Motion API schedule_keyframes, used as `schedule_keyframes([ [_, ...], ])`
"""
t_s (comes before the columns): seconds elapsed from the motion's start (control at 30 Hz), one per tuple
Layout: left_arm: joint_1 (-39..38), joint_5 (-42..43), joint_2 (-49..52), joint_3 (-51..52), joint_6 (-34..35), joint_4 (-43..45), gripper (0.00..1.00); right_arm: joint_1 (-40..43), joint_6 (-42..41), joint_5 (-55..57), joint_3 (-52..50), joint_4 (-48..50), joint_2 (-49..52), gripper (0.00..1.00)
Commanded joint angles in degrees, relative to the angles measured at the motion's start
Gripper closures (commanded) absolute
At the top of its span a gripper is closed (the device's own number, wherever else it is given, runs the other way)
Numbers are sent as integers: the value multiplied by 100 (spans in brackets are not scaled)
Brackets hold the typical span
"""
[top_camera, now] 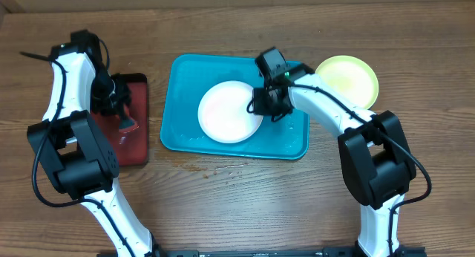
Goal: Clean dirty plates on tray and stack at the side
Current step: 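Return sponge to black tray with left gripper, then carry white plate right and place it on yellow plate stack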
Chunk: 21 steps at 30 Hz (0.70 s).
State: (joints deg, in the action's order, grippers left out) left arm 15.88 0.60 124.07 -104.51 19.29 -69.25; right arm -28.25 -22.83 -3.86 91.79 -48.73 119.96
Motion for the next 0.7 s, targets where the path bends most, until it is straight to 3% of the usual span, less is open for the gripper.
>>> schedule_keyframes([
  [0.0, 33, 96, -195, -260, 46, -37, 26, -153, 203, 1029, 601, -232, -525, 96],
  [0.03, 33, 96, -195, -260, 46, -44, 3, -210, 247, 1226, 699, -308, -584, 96],
  [0.07, 31, 96, -192, -258, 46, -57, 0, -273, 339, 1416, 785, -376, -634, 96],
  [0.27, 7, 92, -192, -256, 44, -55, 0, -903, 846, 3683, 1019, -566, -848, 96],
  [0.43, 7, 90, -192, -256, 44, -55, 0, -1502, 2033, 5213, 1029, -520, -852, 96],
  [0.67, 7, 90, -192, -256, 44, -55, 0, -2184, 3095, 7250, 1029, 9, -852, 96],
])
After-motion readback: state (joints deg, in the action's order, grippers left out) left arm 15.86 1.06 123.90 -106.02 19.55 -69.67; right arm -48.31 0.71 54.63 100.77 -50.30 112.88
